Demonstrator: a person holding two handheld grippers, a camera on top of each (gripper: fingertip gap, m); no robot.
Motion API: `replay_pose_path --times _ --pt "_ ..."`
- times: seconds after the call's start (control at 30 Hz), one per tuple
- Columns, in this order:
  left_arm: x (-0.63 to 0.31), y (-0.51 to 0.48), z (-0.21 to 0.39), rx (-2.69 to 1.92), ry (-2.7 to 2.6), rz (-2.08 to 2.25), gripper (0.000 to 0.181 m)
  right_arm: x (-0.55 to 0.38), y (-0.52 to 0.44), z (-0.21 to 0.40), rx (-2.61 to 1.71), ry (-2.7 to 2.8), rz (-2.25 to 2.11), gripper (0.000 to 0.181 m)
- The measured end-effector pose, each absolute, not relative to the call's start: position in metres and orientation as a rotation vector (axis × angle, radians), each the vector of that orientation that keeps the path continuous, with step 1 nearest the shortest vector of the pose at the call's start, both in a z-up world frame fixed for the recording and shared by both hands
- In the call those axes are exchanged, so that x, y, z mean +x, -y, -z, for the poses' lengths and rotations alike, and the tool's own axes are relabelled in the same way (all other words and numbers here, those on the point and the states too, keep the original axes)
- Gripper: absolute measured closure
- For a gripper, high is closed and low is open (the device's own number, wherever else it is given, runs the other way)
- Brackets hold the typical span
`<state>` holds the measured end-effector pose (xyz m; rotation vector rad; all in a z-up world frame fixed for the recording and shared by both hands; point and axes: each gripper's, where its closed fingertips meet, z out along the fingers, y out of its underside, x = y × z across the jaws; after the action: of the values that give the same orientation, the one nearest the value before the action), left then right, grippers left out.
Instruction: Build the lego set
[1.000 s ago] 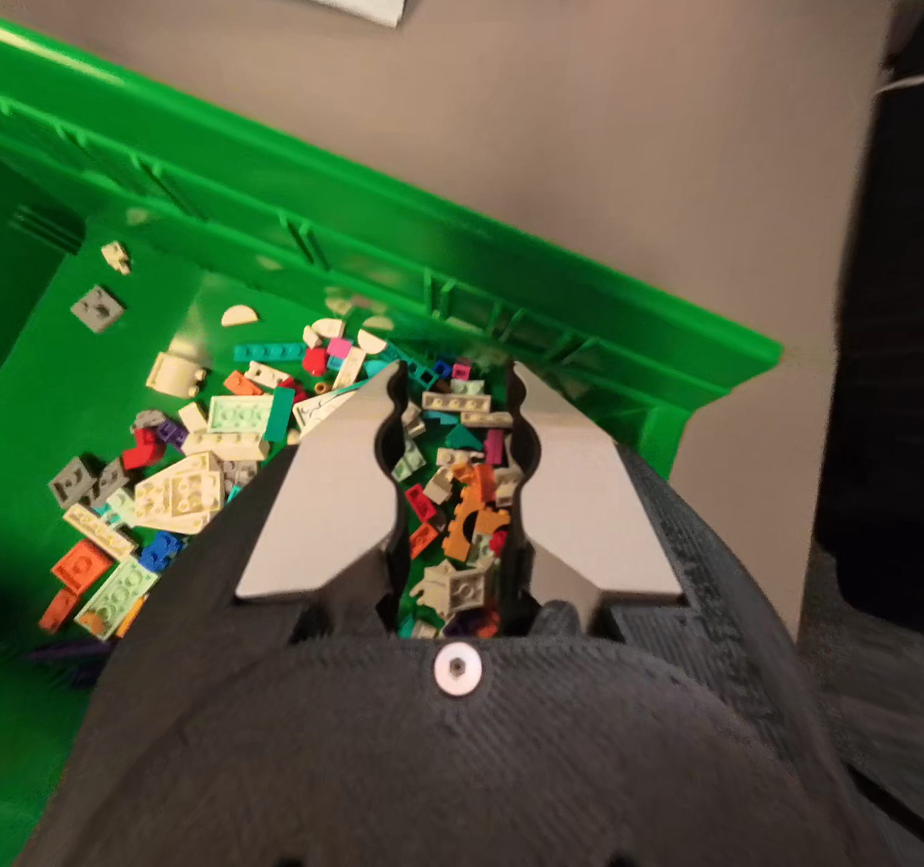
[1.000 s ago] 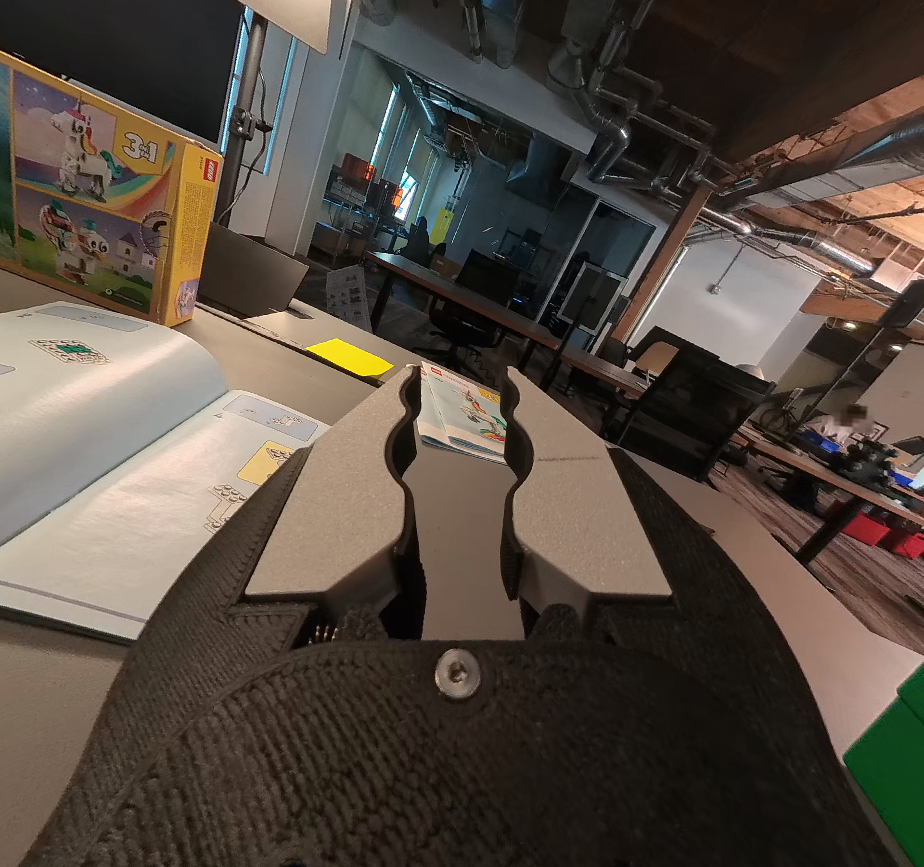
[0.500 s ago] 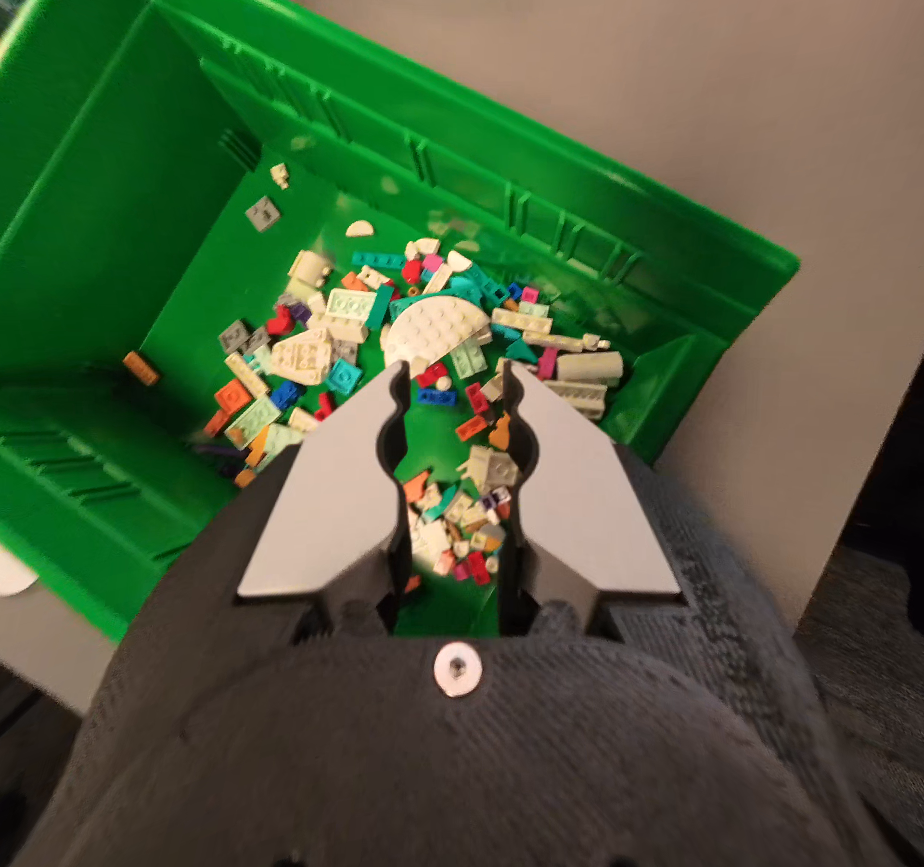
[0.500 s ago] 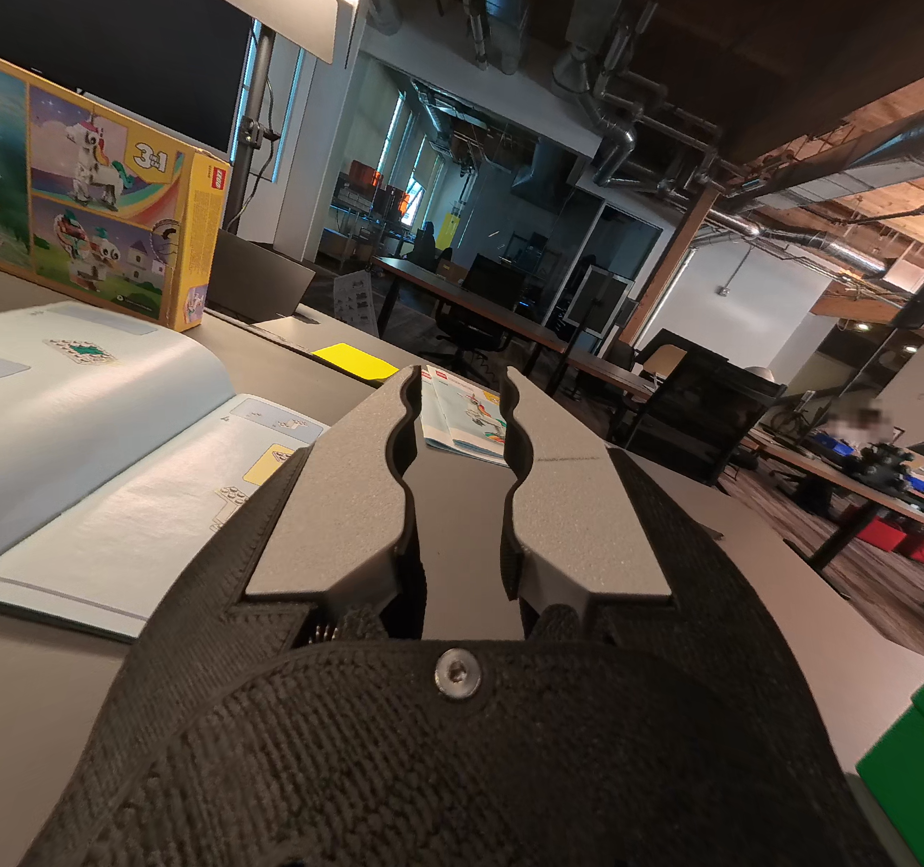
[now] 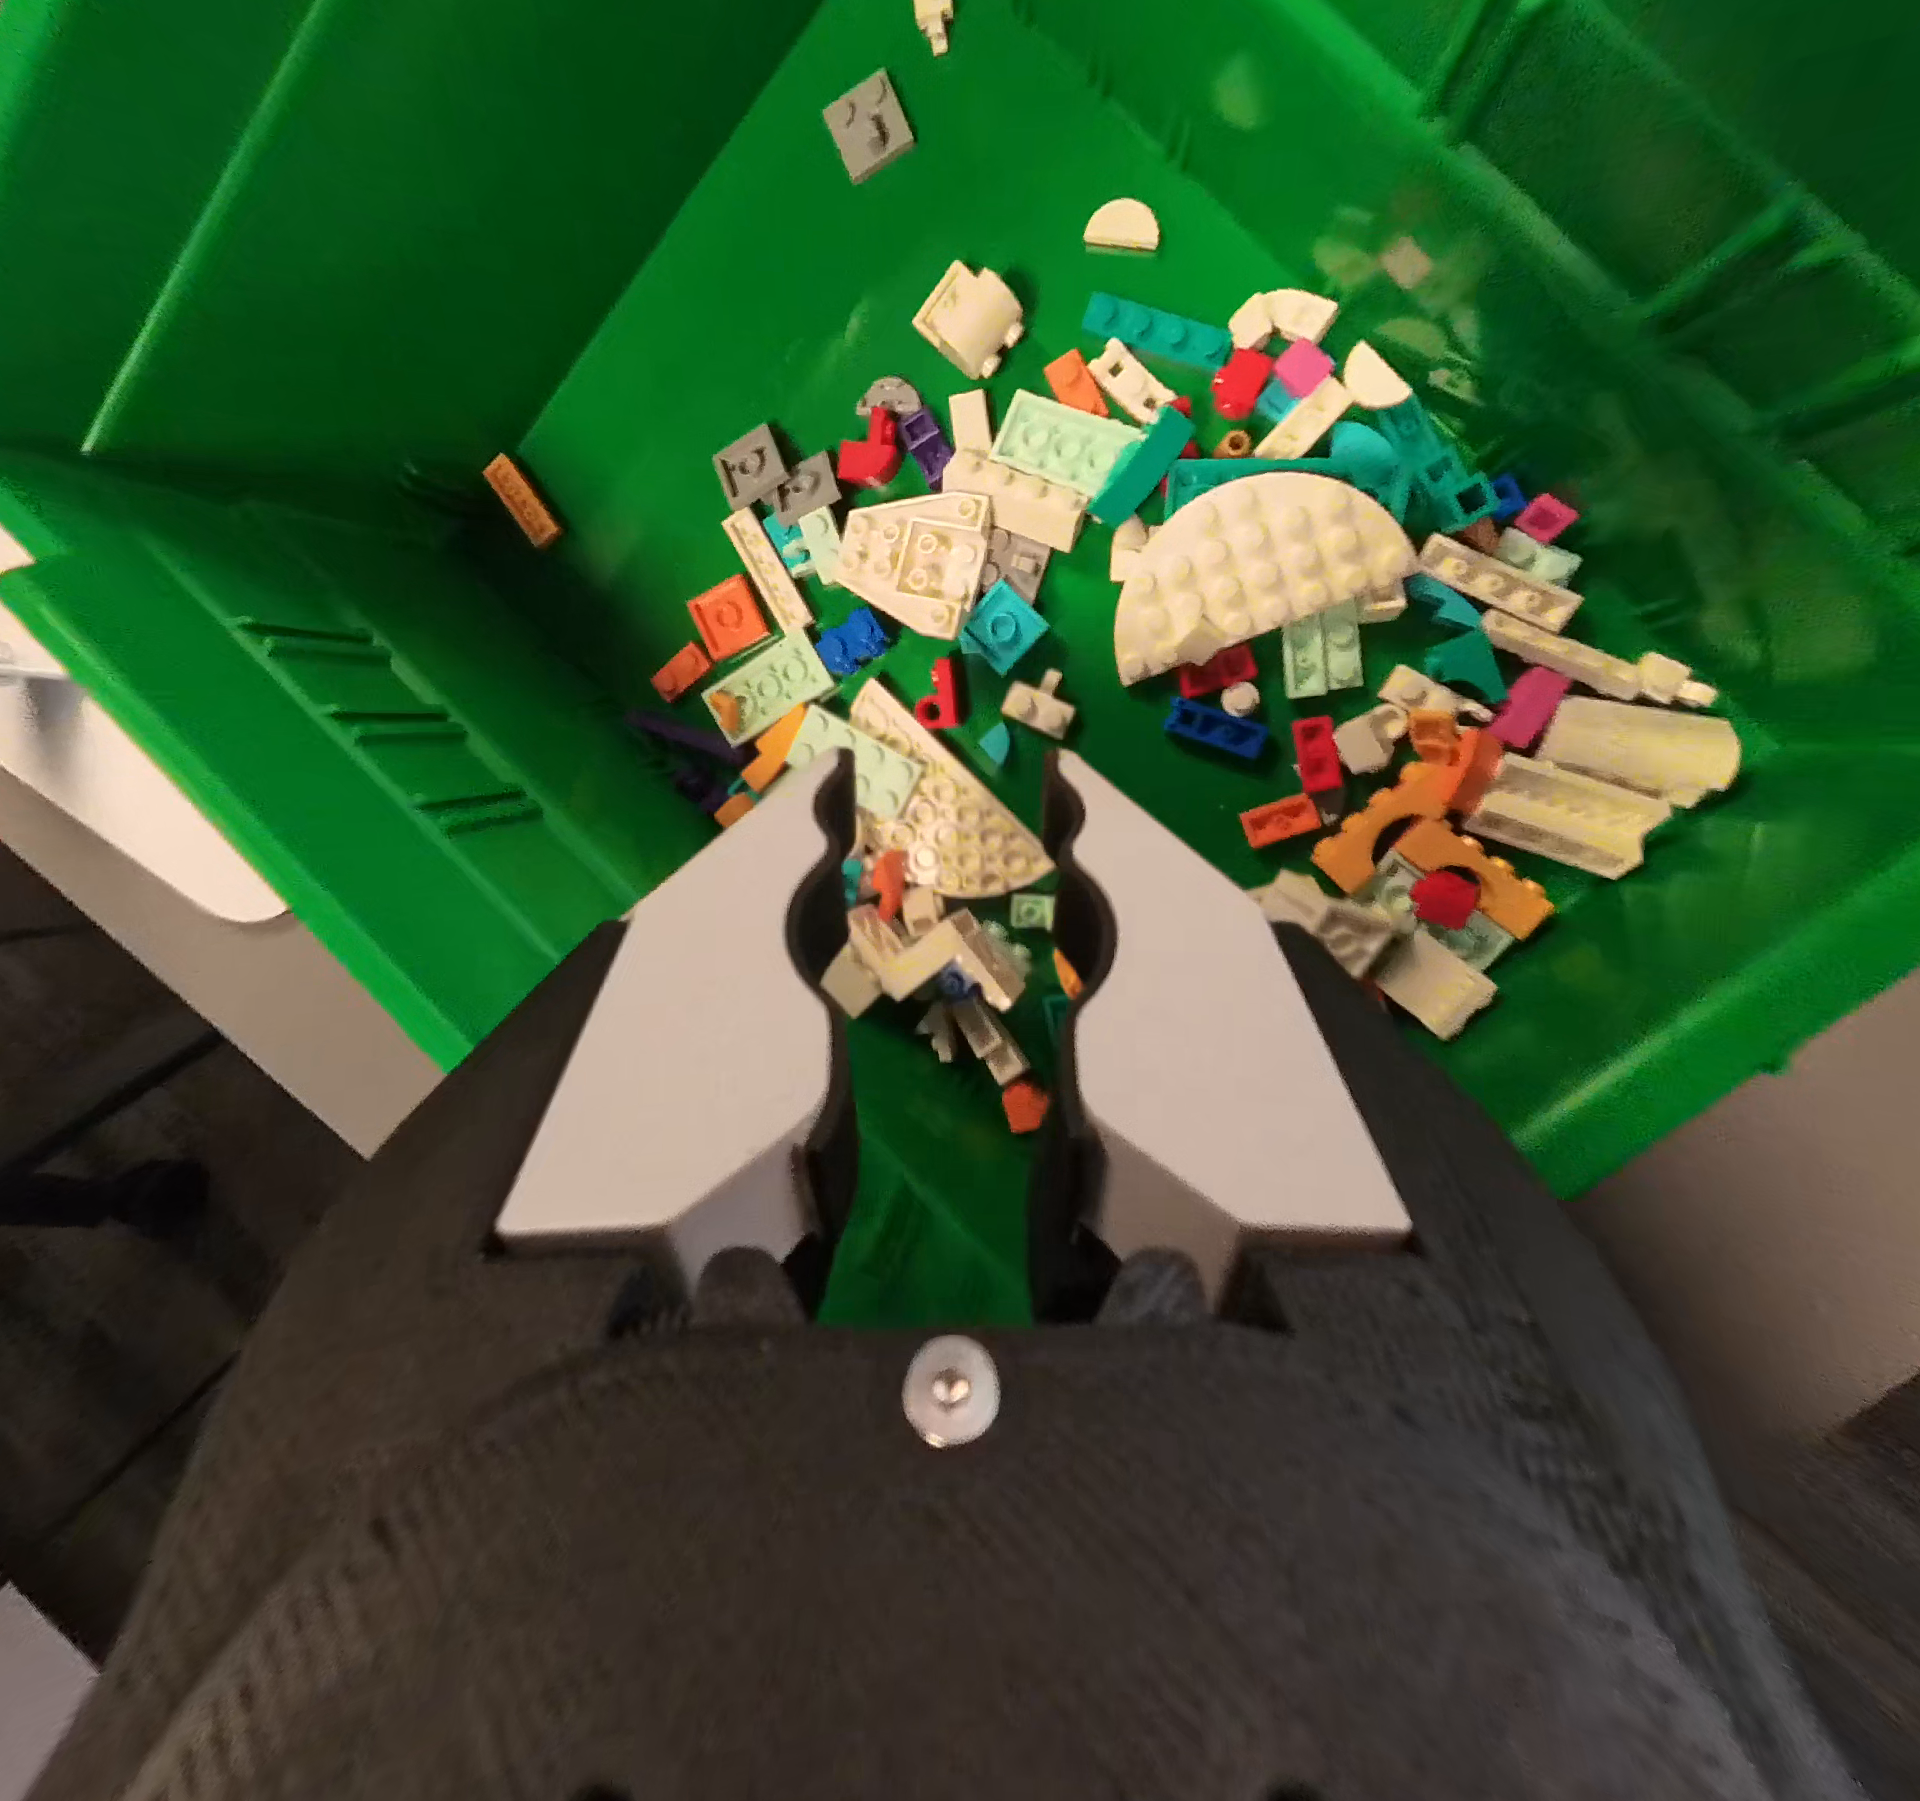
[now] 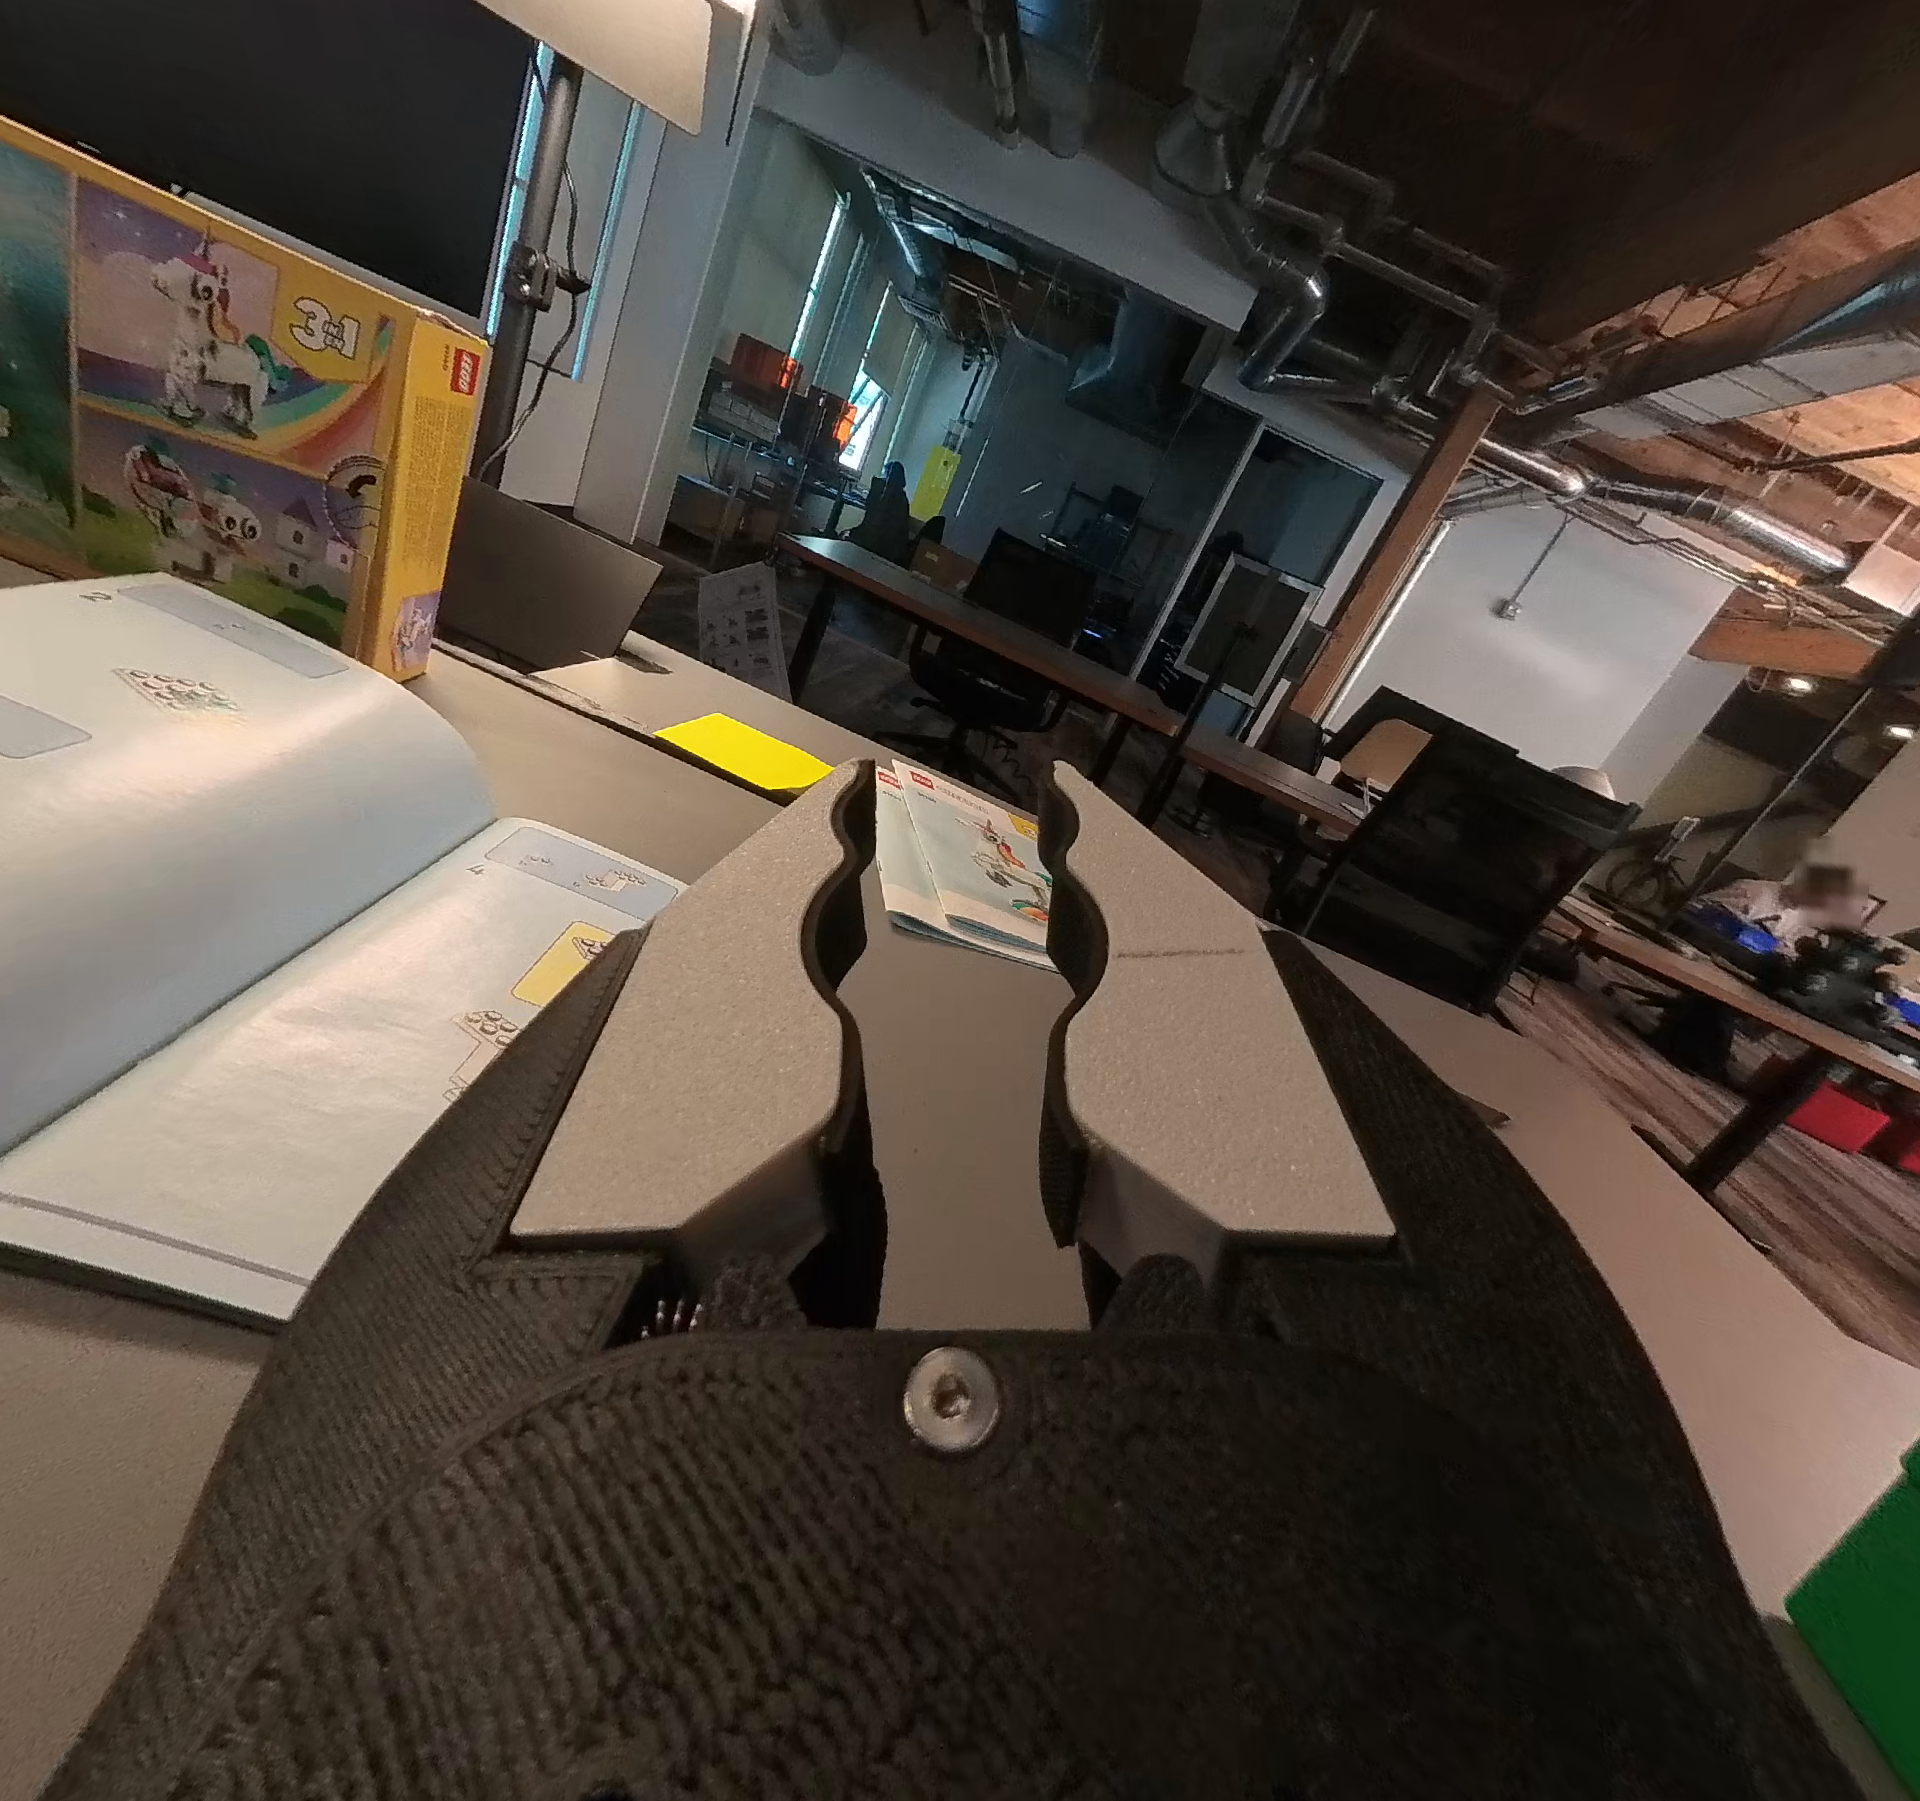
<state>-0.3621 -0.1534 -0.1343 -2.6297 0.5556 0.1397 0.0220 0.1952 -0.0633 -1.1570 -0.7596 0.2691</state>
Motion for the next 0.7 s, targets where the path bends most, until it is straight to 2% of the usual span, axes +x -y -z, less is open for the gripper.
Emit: replay_pose_path --times 0.03,0.53,0.7 --pt "-0.363 0.15 0.137 -2.637 -0.545 -0.135 0.146 0.022 -0.195 0.063 -1.157 0.76 -0.269 0.152" --pt "-0.346 0.121 0.147 -2.651 -0.573 -0.016 0.147 0.021 -0.195 0.063 -1.156 0.764 -0.276 0.152" --pt "-0.357 0.114 0.156 -2.685 -0.673 -0.173 0.146 0.021 -0.195 0.063 -1.157 0.763 -0.277 0.152"
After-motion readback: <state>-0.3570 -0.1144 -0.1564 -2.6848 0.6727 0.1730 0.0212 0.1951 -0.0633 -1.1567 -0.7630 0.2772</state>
